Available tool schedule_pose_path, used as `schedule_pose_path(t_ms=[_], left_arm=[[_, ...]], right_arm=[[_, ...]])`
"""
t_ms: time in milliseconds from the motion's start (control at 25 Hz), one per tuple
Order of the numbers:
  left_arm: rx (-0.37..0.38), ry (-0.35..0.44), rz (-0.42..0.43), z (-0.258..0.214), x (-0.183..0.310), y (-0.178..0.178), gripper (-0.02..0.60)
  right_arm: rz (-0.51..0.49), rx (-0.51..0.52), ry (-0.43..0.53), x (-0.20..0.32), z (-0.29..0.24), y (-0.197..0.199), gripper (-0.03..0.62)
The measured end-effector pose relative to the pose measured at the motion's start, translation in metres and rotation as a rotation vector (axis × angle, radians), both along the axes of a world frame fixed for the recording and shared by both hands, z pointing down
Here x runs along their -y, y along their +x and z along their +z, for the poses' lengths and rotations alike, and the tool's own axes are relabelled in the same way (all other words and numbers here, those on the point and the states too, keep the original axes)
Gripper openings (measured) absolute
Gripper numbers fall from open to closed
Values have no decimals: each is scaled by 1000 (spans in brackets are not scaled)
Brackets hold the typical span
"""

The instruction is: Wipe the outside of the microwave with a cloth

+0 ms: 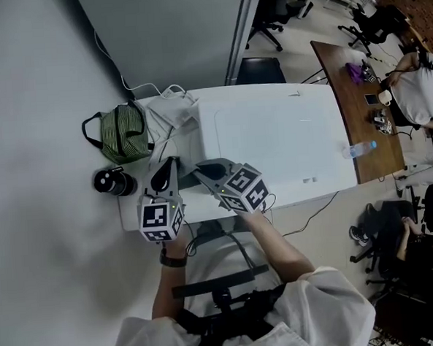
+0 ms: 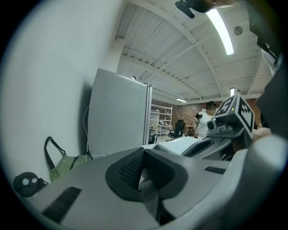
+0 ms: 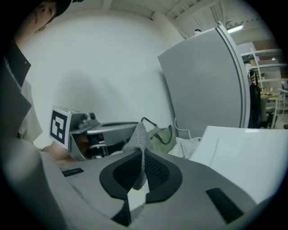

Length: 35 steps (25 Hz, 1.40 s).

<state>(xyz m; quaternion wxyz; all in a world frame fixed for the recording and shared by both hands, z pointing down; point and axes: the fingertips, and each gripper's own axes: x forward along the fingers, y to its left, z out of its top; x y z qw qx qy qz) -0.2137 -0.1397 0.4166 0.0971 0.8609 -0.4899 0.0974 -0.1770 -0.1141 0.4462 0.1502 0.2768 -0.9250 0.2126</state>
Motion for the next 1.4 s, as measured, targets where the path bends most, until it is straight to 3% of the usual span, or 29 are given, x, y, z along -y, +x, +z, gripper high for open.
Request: schedule_pose_path(t_ms=[200,360,800,920,1080,1240,1400], left_arm=[[11,5,-15,-4,-1,11,28],[-5,23,-14,-13,2,48,28],[33,31,54,-22,-39,210,28],[45,13,29,-16,-52,234,28],[70,-4,-21,-10,-66,237,28],[80,-9,-72,-8,-73,226,28],[79,15,-76,-14,-78,214,28]], right_arm=[[105,-124,-7,5,23,68,26],[190,-165,8,1,24,145,26],[507,-361,61,-38,26,441,26],[599,-399,47,-51,29,525,26],[729,-449,37,-69,28,616,26],[741,-447,30,-77,30,634,26],[651,-359,10,-79,40,574,26]])
